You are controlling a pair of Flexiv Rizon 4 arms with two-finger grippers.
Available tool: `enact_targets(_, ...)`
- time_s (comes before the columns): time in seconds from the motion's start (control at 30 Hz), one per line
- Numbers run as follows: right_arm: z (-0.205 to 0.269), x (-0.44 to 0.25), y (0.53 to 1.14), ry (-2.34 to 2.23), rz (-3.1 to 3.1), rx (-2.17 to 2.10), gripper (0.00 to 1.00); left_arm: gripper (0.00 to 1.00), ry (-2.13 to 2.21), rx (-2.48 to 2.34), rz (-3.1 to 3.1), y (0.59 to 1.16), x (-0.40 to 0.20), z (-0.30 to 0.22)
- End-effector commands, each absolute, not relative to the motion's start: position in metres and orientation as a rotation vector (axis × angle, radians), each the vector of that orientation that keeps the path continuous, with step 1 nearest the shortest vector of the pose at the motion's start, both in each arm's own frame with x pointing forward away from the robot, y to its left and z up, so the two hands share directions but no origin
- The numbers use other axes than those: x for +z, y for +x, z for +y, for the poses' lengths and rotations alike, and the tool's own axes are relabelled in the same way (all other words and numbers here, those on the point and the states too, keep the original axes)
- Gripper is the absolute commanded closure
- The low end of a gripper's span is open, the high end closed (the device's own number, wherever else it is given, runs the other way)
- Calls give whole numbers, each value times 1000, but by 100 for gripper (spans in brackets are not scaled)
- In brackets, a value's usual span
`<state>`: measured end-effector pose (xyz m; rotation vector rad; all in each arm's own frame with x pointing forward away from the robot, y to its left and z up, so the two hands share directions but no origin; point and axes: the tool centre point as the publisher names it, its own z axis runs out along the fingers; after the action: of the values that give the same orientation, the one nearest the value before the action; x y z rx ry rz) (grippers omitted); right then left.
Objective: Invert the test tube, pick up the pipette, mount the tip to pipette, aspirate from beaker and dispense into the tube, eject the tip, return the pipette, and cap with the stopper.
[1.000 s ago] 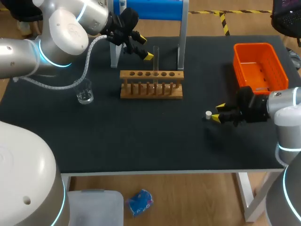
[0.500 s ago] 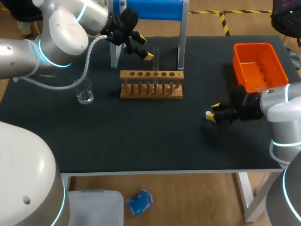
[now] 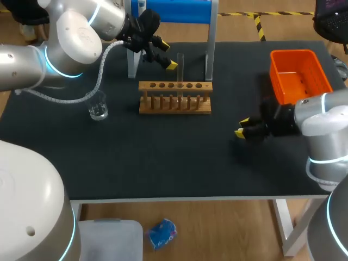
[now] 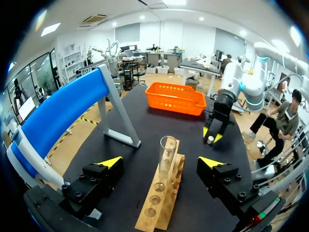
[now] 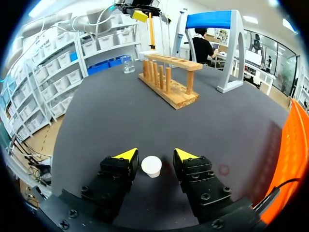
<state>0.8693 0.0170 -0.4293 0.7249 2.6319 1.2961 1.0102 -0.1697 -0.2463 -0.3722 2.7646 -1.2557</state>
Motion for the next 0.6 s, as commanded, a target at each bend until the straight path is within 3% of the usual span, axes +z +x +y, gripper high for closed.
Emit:
enact_targets(0.03, 18, -431, 870, 729, 2640, 1286, 53, 0, -372, -1251, 2773, 1012, -245, -170)
enact_targets(0.6, 17, -427, 863, 734, 2640, 1272, 66, 0, -372, -1251, 2773, 1012, -245, -170)
